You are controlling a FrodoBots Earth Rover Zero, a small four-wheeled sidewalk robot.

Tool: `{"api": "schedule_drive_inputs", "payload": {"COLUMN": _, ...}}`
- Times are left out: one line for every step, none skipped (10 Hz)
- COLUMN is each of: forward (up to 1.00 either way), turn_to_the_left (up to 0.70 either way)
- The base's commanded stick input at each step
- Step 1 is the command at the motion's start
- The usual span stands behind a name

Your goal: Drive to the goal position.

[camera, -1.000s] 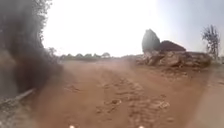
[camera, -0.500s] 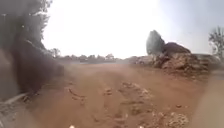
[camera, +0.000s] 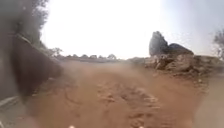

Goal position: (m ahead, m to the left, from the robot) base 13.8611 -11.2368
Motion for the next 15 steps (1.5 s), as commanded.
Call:
{"api": "schedule_drive_inputs", "payload": {"forward": 0.70, "turn_to_the_left": 0.12}}
{"api": "schedule_drive_inputs", "payload": {"forward": 0.70, "turn_to_the_left": 0.06}}
{"api": "schedule_drive_inputs", "payload": {"forward": 0.70, "turn_to_the_left": 0.00}}
{"api": "schedule_drive_inputs", "payload": {"forward": 0.70, "turn_to_the_left": 0.00}}
{"api": "schedule_drive_inputs", "payload": {"forward": 0.70, "turn_to_the_left": 0.00}}
{"api": "schedule_drive_inputs", "payload": {"forward": 0.70, "turn_to_the_left": 0.00}}
{"api": "schedule_drive_inputs", "payload": {"forward": 0.70, "turn_to_the_left": 0.00}}
{"api": "schedule_drive_inputs", "payload": {"forward": 0.70, "turn_to_the_left": 0.00}}
{"api": "schedule_drive_inputs", "payload": {"forward": 0.70, "turn_to_the_left": 0.00}}
{"api": "schedule_drive_inputs", "payload": {"forward": 0.70, "turn_to_the_left": 0.00}}
{"api": "schedule_drive_inputs", "payload": {"forward": 0.70, "turn_to_the_left": 0.00}}
{"api": "schedule_drive_inputs", "payload": {"forward": 0.70, "turn_to_the_left": 0.00}}
{"api": "schedule_drive_inputs", "payload": {"forward": 0.70, "turn_to_the_left": 0.00}}
{"api": "schedule_drive_inputs", "payload": {"forward": 0.70, "turn_to_the_left": 0.00}}
{"api": "schedule_drive_inputs", "payload": {"forward": 0.70, "turn_to_the_left": 0.00}}
